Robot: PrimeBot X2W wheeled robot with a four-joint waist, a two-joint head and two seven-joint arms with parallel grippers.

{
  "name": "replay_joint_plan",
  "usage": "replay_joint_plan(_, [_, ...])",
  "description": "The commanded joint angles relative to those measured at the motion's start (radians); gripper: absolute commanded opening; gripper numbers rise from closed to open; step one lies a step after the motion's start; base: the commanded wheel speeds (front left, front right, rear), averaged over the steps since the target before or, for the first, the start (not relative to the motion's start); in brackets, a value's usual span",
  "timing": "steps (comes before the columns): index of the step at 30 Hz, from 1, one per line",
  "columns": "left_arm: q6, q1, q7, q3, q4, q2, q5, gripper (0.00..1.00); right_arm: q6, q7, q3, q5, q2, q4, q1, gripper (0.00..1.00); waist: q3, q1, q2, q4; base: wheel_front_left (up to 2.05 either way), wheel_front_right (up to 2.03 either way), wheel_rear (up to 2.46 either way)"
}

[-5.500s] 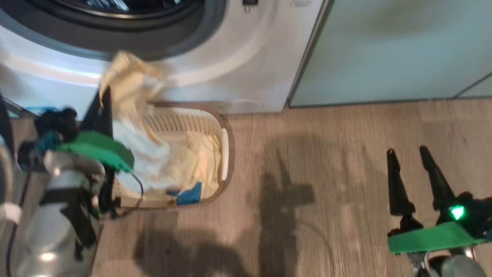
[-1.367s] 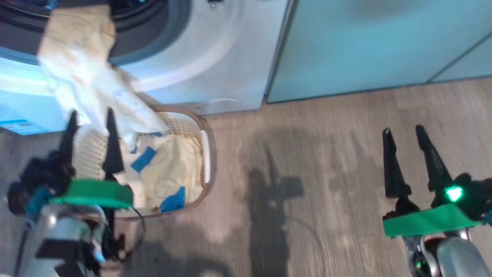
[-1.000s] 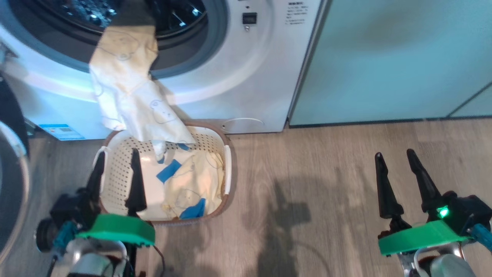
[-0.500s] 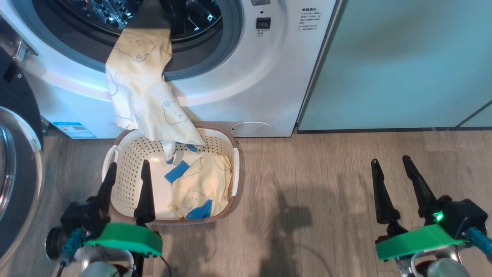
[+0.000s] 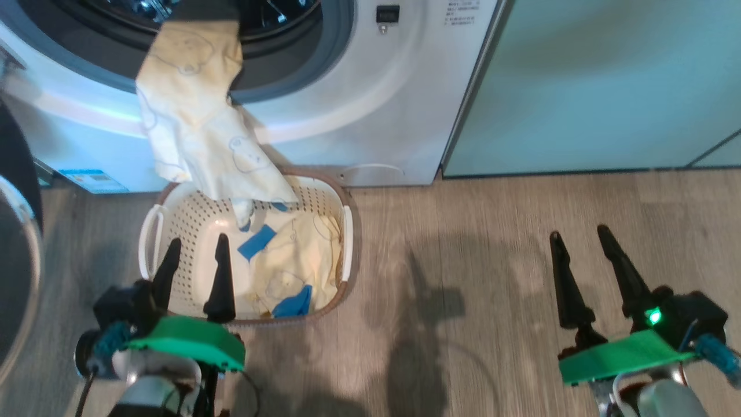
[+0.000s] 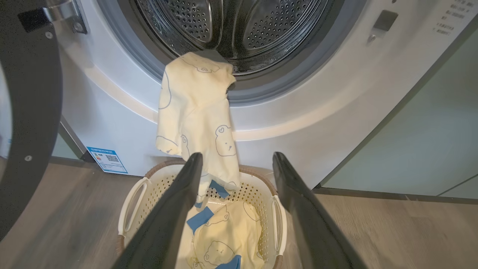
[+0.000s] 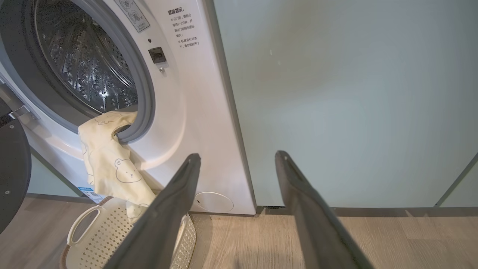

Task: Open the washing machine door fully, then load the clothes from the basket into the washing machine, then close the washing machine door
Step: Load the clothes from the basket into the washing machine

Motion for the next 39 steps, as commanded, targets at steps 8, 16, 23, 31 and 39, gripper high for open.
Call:
replay_joint_plan(8, [-0.065, -0.177, -0.009, 0.057, 0.144, 0.021, -0.067, 1.00, -0.003, -0.007, 0.025, 0.013, -0.009, -0.051, -0.083, 1.00, 0.128, 0.0000, -0.0001, -0.040, 0.00, 0.00, 0.00])
replay_joint_plan(16, [-0.110, -0.361, -0.020, 0.091, 0.314, 0.051, -0.107, 1.00, -0.003, -0.007, -0.004, 0.029, -0.009, -0.082, -0.126, 1.00, 0.257, 0.0000, -0.0001, -0.077, 0.00, 0.00, 0.00])
replay_joint_plan(23, [-0.133, -0.528, -0.019, 0.123, 0.478, 0.098, -0.128, 1.00, -0.003, -0.007, 0.001, 0.056, -0.009, -0.100, -0.160, 1.00, 0.337, 0.0000, -0.0001, -0.108, 0.00, 0.00, 0.00])
replay_joint_plan(31, [-0.140, -0.640, -0.014, 0.149, 0.618, 0.163, -0.133, 1.00, -0.003, -0.007, 0.012, 0.089, -0.009, -0.103, -0.185, 1.00, 0.377, 0.0000, -0.0001, -0.142, 0.00, 0.00, 0.00])
replay_joint_plan(39, [-0.171, -0.705, 0.020, 0.137, 0.728, 0.190, -0.144, 0.00, -0.003, -0.007, 0.018, 0.107, -0.009, -0.099, -0.192, 1.00, 0.374, 0.0000, -0.0001, -0.154, 0.00, 0.00, 0.00])
